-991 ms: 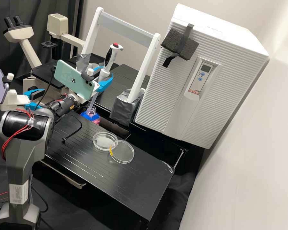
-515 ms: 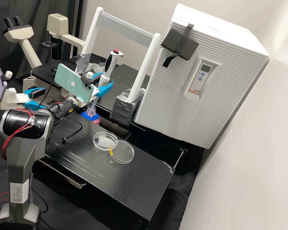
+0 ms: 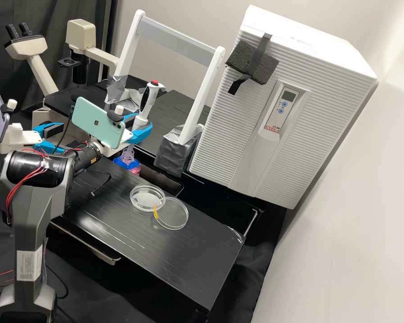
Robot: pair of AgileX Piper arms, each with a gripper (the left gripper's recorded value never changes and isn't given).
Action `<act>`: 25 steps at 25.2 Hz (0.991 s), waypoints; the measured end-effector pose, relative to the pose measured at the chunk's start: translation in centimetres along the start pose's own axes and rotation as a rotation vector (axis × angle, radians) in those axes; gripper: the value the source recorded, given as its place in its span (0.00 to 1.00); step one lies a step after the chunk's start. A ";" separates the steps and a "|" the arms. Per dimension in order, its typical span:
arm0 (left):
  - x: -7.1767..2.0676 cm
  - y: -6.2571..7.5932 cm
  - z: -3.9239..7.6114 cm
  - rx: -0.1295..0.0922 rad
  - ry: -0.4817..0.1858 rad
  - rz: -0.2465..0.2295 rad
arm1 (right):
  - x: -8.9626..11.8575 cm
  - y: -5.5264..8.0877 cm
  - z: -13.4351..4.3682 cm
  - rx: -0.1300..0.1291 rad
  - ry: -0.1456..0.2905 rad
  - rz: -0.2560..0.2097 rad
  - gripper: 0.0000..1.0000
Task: Use the pipette
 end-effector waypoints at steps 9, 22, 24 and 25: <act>0.00 0.0 0.0 0.000 0.000 0.000 | 0.0 0.0 0.0 0.002 -0.003 0.001 0.00; 0.01 -0.2 0.4 -0.007 -0.007 -0.002 | -1.2 2.8 -1.0 0.047 0.023 0.037 0.00; 0.02 -0.2 0.6 -0.007 -0.013 -0.005 | -1.3 3.6 -1.4 0.063 0.033 0.053 0.00; 0.02 -0.3 0.7 -0.007 -0.017 -0.006 | -1.4 4.1 -1.6 0.072 0.040 0.064 0.00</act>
